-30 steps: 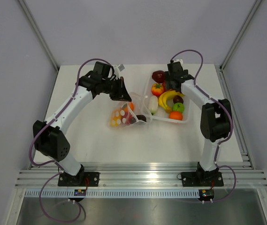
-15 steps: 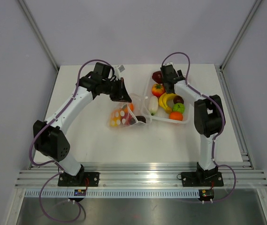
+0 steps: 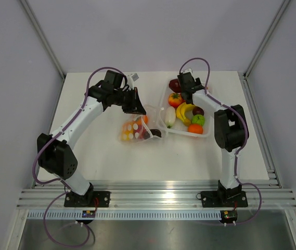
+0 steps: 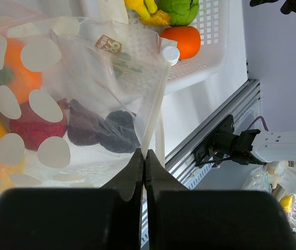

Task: Place the food in the zip-top bag and seal the zipper
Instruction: Pick up the fake vegetable from the bin.

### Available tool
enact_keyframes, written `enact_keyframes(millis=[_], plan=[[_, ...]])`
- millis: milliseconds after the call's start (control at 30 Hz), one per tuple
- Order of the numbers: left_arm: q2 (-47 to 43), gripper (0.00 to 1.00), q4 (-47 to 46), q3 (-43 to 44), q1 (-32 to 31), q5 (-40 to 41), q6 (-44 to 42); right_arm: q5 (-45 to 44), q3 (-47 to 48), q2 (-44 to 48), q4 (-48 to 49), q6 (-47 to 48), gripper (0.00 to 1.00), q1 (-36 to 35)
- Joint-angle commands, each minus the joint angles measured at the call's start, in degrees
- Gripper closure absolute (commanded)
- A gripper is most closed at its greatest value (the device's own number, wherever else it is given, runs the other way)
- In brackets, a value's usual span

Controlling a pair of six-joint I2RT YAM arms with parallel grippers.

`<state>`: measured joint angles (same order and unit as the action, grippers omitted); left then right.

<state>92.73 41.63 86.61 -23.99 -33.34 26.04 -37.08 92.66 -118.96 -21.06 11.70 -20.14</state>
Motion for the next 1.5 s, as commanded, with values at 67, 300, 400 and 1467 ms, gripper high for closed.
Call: enact_keyframes(millis=[67,300,400,1467], plan=[[-2.6,1.00,-2.4,-0.2,0.3,-2.2,0.6,-3.7,-0.9,-0.7,3.1,1.3,0.44,-0.2],[-2.6,1.00,-3.0,-0.5,0.3,-2.5,1.2,-4.1,-3.5,1.2,4.9,1.1,0.63,-0.8],[-2.7,1.00,-3.1,-0.7,0.2,-2.6,1.1,-4.0,-3.9,2.2,5.0,0.7,0.73,-1.2],[2.6,1.00,-2.0,8.7,0.3,-2.2,2.1,18.5,-10.1,29.4,-10.9,-22.5,1.00,-4.4]])
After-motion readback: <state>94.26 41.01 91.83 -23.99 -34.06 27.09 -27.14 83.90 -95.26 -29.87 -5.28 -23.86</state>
